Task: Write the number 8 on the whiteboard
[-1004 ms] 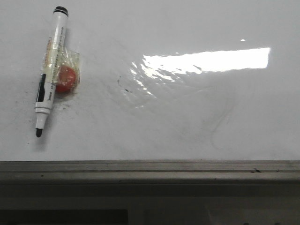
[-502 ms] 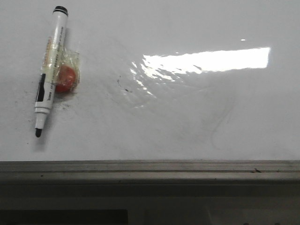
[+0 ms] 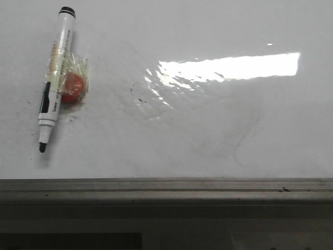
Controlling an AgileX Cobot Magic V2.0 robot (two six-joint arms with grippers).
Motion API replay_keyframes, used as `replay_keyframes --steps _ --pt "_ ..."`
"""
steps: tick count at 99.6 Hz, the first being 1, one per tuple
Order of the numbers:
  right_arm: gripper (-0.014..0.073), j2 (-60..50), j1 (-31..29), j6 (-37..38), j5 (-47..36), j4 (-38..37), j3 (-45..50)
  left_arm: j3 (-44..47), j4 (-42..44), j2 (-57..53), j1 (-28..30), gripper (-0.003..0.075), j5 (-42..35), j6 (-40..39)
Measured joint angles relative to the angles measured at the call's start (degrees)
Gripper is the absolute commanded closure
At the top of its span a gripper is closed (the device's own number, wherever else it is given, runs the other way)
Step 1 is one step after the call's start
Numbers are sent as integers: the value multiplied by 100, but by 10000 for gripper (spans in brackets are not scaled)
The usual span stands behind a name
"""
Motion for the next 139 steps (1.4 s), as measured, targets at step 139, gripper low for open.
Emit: replay_keyframes --steps 139 --pt "657 0 0 0 -3370 0 13 0 348 0 0 741 -1536 0"
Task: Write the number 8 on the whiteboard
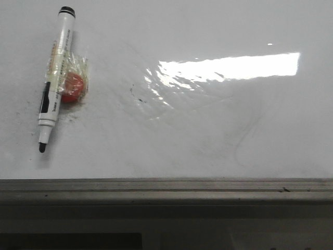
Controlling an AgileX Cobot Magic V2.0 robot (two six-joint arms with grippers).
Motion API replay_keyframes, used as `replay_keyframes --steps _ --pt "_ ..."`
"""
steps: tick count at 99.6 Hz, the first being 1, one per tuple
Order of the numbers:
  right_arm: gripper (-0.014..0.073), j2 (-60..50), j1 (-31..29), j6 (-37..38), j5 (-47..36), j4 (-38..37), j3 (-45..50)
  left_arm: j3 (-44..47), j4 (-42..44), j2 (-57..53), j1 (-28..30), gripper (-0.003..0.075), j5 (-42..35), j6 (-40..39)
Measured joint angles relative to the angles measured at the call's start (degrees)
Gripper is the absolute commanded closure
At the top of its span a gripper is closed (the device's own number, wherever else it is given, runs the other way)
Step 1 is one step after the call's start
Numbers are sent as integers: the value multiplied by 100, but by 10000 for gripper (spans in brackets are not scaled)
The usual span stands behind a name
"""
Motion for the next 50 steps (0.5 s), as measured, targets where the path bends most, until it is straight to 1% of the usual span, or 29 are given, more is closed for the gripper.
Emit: replay_keyframes --steps 15,28,37,50 --pt "657 0 0 10 -810 0 0 0 0 0 0 741 -149 0" --pt "657 0 0 373 -969 0 0 0 0 0 0 741 -149 0" --pt "657 0 0 521 -705 0 0 0 0 0 0 741 -149 0" --pt "657 0 0 587 275 0 0 0 -40 0 0 741 -149 0"
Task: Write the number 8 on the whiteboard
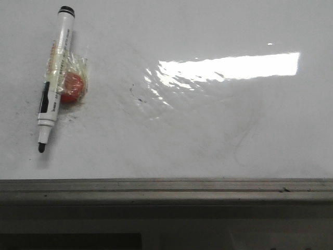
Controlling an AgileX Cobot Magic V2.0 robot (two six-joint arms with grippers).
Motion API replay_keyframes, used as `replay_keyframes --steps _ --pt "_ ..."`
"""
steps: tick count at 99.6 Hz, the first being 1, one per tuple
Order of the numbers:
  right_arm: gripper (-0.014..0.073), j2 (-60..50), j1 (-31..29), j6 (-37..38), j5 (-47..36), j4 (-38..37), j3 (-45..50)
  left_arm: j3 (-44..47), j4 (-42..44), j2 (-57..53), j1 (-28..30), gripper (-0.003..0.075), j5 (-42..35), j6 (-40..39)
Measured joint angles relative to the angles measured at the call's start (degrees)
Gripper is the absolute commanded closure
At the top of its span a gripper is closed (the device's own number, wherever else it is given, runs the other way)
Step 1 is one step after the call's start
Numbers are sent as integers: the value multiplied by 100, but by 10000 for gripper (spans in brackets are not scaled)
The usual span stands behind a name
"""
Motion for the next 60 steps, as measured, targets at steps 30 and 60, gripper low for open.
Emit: replay_keyframes --steps 30,60 --pt "657 373 0 33 2512 69 -866 -709 -573 301 0 741 793 -11" --pt "657 1075 0 33 2999 404 -1390 -1336 -564 710 0 540 811 -11"
